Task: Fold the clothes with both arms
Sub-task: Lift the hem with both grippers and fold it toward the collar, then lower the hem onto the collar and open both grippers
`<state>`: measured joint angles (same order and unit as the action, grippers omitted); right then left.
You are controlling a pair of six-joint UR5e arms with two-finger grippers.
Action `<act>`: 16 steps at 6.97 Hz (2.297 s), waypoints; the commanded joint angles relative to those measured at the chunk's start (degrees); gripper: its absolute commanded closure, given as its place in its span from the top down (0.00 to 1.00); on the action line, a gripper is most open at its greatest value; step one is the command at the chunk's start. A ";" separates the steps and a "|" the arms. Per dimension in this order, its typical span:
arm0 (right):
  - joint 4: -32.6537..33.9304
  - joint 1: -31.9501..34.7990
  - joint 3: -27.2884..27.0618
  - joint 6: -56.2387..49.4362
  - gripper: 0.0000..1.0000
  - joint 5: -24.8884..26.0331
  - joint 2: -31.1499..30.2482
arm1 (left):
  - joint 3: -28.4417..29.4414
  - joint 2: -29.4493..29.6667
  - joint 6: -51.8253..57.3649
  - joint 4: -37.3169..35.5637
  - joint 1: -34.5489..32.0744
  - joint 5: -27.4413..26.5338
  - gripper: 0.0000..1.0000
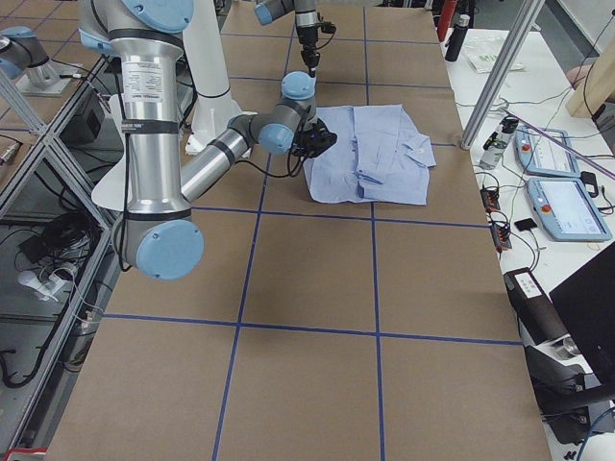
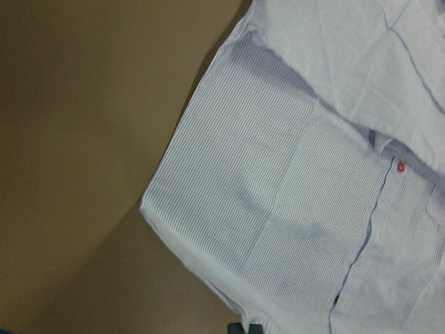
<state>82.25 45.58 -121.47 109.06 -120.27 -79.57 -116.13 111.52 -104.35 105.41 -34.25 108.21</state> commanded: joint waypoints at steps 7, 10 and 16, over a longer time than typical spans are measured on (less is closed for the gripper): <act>9.07 13.57 40.32 -20.82 0.00 0.12 33.41 | 33.12 16.62 7.14 13.12 -15.76 1.83 0.00; -4.52 12.78 53.67 -21.87 0.00 1.52 34.65 | 47.02 20.31 7.23 24.56 -15.85 1.39 0.00; -9.39 10.14 60.30 -22.85 0.71 6.10 37.11 | 54.08 21.37 10.04 31.35 -16.02 -0.28 0.74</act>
<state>73.20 55.73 -61.38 85.65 -114.15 -43.30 -62.24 132.85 -94.94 136.36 -50.16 107.95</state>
